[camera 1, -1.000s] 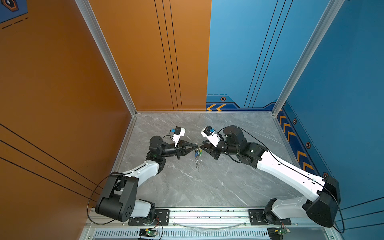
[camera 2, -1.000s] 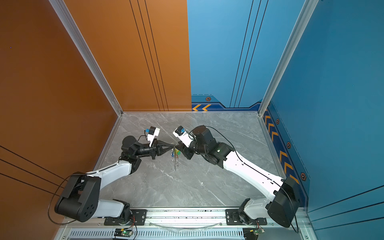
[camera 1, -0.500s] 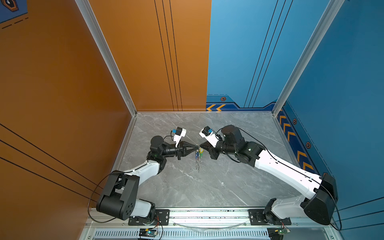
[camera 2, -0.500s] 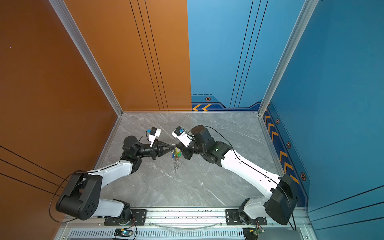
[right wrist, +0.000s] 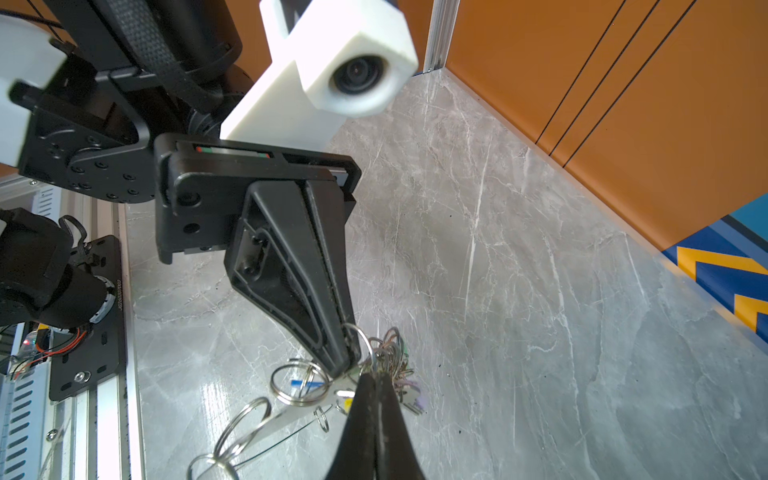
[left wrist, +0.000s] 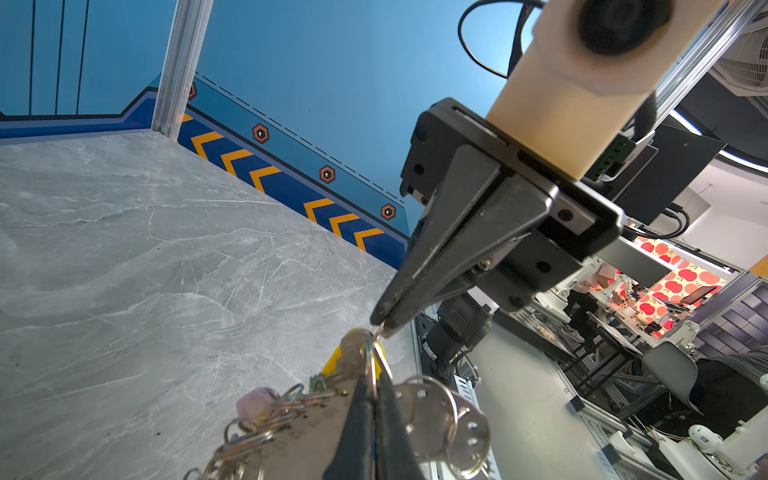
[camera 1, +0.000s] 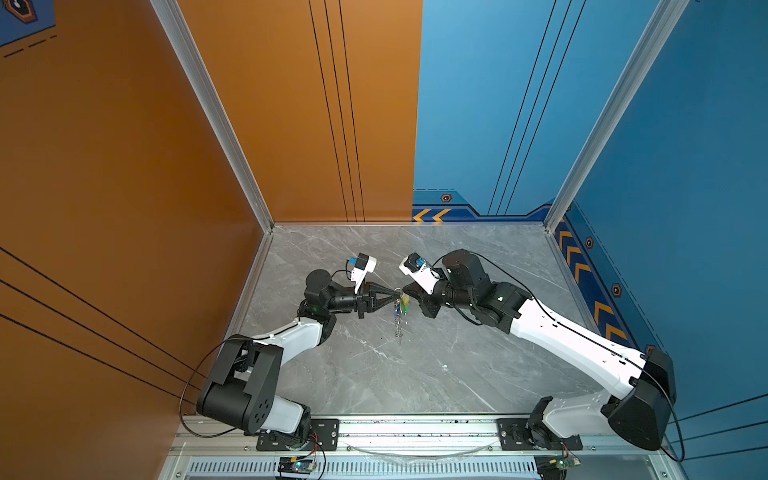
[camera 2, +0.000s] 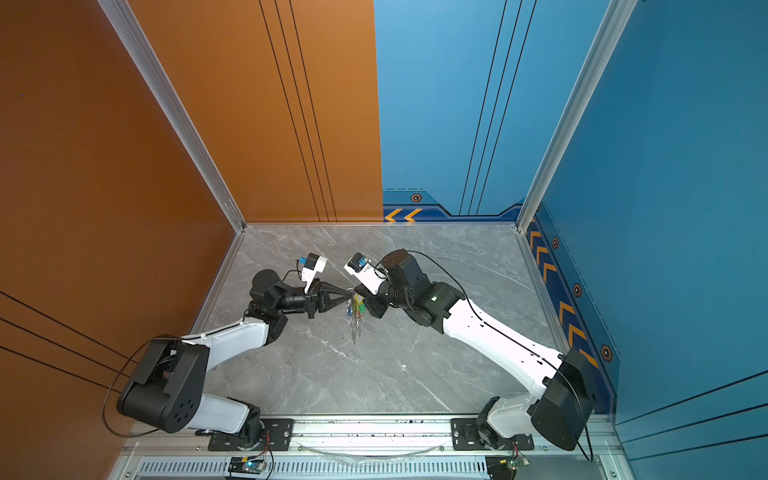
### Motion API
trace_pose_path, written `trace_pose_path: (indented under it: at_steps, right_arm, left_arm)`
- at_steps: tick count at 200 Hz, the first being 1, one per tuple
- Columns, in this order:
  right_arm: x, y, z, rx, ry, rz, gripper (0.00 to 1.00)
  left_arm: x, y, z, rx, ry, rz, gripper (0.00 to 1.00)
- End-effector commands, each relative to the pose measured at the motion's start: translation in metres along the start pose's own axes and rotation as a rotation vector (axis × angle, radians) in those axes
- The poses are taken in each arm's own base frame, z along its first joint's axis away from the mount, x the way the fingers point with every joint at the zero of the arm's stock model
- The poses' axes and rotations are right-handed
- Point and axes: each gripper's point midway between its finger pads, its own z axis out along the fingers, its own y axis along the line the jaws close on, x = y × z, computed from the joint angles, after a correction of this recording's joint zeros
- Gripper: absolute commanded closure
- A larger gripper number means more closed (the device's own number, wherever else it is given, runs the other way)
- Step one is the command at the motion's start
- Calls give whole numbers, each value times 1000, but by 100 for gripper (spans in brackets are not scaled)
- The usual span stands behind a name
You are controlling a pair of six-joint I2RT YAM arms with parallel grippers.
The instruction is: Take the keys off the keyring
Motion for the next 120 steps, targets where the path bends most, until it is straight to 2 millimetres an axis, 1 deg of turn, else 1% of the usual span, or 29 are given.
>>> trace_pose_path:
  at_steps: [1,52,80,120]
  right_arm:
    - [-30,-13,-22,76,-74,-43,100]
    - [-39,-11,-27,67,-81,-64,100]
    - [-43,-10,-30,69,-86,-72,100]
    - [-46,-7,-34,71,-84,-89,100]
  left_arm:
    - [-2,-13,6,75,36,30,100]
    - [9,-20,18,151,95,-7,100]
    - [14,-22,19,168,110,-16,100]
    - [18,-18,21,177,125,-46,100]
